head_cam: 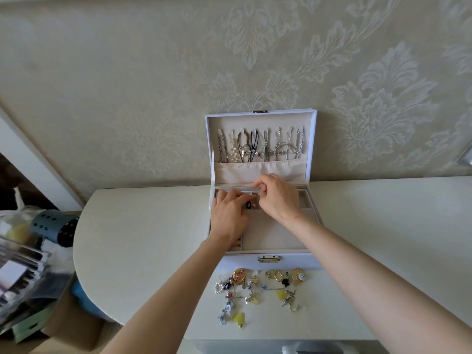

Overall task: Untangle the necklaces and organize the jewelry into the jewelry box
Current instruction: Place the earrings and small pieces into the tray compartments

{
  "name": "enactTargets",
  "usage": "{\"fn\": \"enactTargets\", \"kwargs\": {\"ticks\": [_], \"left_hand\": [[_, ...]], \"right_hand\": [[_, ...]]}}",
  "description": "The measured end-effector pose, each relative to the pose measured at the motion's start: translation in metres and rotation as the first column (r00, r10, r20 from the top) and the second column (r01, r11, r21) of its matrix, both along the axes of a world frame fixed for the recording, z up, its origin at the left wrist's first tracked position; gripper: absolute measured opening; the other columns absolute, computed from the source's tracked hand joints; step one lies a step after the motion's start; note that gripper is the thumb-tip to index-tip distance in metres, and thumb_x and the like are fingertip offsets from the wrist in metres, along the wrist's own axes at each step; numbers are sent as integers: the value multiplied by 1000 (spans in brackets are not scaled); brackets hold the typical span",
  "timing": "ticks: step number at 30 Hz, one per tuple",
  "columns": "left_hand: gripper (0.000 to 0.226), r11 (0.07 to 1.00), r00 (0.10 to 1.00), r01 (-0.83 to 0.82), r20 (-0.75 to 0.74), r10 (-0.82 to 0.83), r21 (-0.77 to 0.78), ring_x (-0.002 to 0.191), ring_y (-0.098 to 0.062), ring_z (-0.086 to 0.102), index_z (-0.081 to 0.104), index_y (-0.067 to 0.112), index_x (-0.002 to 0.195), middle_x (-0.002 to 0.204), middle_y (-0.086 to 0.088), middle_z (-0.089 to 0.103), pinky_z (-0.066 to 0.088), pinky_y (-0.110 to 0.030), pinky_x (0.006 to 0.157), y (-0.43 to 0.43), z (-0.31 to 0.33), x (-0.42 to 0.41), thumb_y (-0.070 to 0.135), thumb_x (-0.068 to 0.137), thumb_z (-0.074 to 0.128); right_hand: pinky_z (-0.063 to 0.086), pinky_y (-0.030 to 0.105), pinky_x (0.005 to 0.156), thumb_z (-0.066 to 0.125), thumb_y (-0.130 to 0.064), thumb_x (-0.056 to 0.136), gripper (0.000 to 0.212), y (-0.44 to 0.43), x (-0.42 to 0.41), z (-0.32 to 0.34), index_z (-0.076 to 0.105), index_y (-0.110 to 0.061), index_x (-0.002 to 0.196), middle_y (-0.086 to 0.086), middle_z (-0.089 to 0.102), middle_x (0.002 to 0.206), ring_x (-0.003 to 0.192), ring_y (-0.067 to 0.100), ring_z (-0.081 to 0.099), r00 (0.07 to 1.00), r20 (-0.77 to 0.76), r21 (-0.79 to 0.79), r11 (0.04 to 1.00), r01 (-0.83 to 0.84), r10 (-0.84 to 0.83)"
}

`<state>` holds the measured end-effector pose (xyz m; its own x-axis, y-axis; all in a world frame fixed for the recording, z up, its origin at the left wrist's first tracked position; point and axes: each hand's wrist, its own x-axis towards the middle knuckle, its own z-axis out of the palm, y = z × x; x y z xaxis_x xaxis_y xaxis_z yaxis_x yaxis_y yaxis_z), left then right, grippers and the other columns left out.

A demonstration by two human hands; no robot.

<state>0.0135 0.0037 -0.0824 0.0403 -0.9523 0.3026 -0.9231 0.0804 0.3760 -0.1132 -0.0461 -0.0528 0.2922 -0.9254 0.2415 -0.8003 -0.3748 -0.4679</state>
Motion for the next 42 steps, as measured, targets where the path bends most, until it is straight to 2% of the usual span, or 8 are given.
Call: {"fn": "enactTargets", "kwargs": {"ticks": [4,17,25,28,32,36,40,42], "left_hand": [[64,1000,1000,13,15,-13,-11,103,-29,43,60,28,125,120,-3,58,31,-34,85,0,-3,0,14,73,25],[61,999,996,-34,-80,33,-18,109,-28,42,56,15,123,117,-6,60,30,-32,88,1,1,-1,16,69,27],[28,953,999,-44,-28,37,-300,88,-27,53,66,13,94,90,-1,66,39,-36,69,24,13,-6,9,74,46],[26,944,999,-33,-39,22,-329,89,-22,49,63,14,94,94,2,64,37,-32,69,51,16,-9,7,72,51],[14,925,975,-52,-218,-34,-377,77,-13,50,54,17,91,90,4,54,42,-26,69,98,6,-1,9,79,51],[30,957,974,-79,-227,14,-279,68,-4,48,52,19,87,83,12,50,40,-19,63,139,-18,11,-1,76,70],[31,986,990,-89,-126,71,-141,69,-13,53,59,21,84,81,11,57,41,-24,62,158,-39,24,3,69,80],[27,991,991,-101,-99,92,-92,72,-20,56,64,20,82,81,6,60,42,-27,62,160,-42,24,9,67,83]], "right_hand": [[39,26,66,51,-3,75,38,2,1,-1,63,-26,103,-8,60,95,91,17,59,998,16,22,998,-57,57],[40,26,68,55,-11,79,31,4,3,-1,65,-28,102,-6,64,102,97,18,60,1000,2,-5,1000,-19,19],[42,28,70,56,-24,88,17,27,-6,11,65,-28,103,-9,64,103,95,16,59,997,-33,-40,997,-70,69],[38,25,66,58,-27,89,12,49,-16,14,67,-27,96,-11,65,95,87,12,60,995,3,-88,991,-96,96],[32,10,55,62,-23,88,8,84,-31,14,70,-24,87,-16,66,79,59,-4,50,978,170,-154,984,-93,119],[45,15,54,62,-23,86,7,116,-36,5,69,-23,85,-24,57,70,56,-3,52,937,220,-177,956,-234,270],[41,8,53,57,-29,85,13,134,-32,-10,69,-23,84,-17,66,71,59,-3,56,917,163,-150,927,-343,365],[40,13,51,61,-25,84,8,136,-32,-17,69,-21,85,-13,67,70,59,1,57,923,133,-125,930,-347,362]]}}
